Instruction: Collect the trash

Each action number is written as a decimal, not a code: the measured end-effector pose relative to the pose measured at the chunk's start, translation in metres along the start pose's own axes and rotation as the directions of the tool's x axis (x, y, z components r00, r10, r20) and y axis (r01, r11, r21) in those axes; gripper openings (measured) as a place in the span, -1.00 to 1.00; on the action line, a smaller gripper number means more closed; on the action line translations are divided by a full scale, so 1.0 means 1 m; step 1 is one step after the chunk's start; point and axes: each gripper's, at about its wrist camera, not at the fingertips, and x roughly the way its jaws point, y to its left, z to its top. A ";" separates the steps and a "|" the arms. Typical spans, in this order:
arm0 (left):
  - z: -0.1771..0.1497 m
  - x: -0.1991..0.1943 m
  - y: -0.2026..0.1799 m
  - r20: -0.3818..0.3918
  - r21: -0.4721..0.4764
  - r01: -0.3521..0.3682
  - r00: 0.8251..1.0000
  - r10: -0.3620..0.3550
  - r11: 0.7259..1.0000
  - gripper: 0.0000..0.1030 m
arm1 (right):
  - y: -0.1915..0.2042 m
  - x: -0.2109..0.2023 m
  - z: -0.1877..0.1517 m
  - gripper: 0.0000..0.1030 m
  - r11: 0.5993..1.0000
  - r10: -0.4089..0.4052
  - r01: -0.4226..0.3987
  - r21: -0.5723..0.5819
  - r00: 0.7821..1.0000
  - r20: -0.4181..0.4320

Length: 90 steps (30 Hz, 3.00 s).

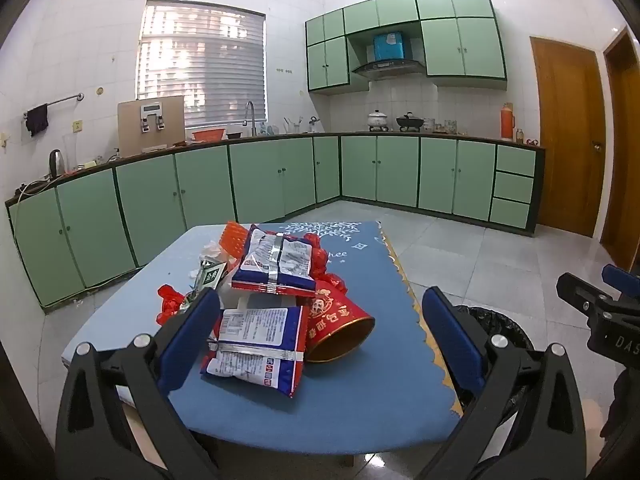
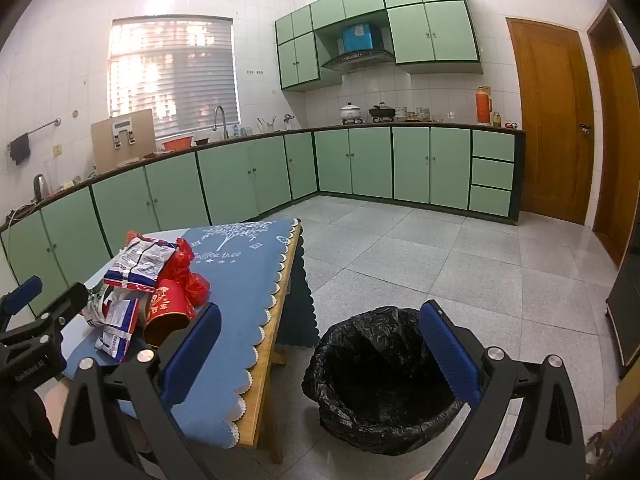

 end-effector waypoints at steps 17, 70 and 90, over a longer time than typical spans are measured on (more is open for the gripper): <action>0.001 0.002 0.000 0.000 -0.002 0.009 1.000 -0.009 1.000 0.90 | 0.001 0.001 0.000 0.89 1.000 0.000 0.000 -0.001 1.000 -0.003; 0.002 -0.001 0.005 0.009 -0.012 0.001 1.000 -0.001 1.000 0.90 | 0.000 0.001 0.003 0.89 1.000 0.002 -0.002 0.006 1.000 0.011; 0.001 -0.001 0.005 0.011 -0.012 0.001 1.000 -0.001 1.000 0.90 | 0.000 0.001 0.002 0.89 1.000 0.003 -0.003 0.005 1.000 0.013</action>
